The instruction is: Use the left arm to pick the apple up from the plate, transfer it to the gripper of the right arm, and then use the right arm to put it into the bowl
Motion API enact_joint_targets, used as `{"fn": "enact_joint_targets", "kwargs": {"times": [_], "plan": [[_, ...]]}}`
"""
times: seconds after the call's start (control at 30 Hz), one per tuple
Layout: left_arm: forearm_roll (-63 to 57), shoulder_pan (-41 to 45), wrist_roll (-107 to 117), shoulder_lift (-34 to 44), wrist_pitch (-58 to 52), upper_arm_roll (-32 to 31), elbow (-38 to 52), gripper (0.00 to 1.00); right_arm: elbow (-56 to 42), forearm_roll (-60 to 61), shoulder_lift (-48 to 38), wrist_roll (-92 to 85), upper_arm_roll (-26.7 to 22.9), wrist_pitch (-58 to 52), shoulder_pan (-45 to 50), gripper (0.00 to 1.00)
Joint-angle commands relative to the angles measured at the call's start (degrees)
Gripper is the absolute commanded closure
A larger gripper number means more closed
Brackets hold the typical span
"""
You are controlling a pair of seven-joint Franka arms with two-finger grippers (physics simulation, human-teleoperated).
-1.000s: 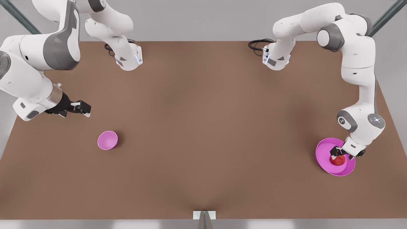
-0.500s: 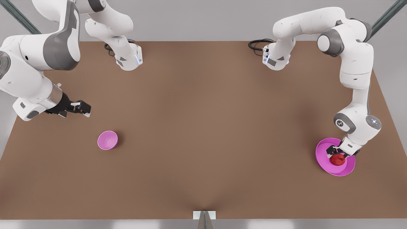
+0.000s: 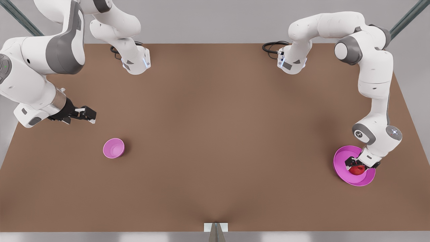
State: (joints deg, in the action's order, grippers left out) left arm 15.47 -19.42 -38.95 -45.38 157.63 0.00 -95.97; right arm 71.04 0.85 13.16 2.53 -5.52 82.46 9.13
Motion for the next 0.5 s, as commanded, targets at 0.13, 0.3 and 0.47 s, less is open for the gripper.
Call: {"fn": "enact_joint_targets", "kwargs": {"times": [0.13, 0.3, 0.47], "plan": [[0.0, 0.0, -2.1, -0.32, 0.13, 0.0, 0.09, 0.0, -0.03, -0.05, -0.07, 0.19, -0.02, -0.02, 0.1, 0.0], [0.0, 0.0, -2.1, -0.32, 0.13, -0.09, 0.09, 0.03, 0.06, -0.05, -0.07, 0.1, -0.02, -0.28, 0.1, 0.0], [-0.09, 0.0, -2.18, -0.32, 0.13, -0.09, 0.09, 0.14, 0.06, -0.05, -0.07, 0.19, -0.02, -0.2, 0.1, 0.0]]}}
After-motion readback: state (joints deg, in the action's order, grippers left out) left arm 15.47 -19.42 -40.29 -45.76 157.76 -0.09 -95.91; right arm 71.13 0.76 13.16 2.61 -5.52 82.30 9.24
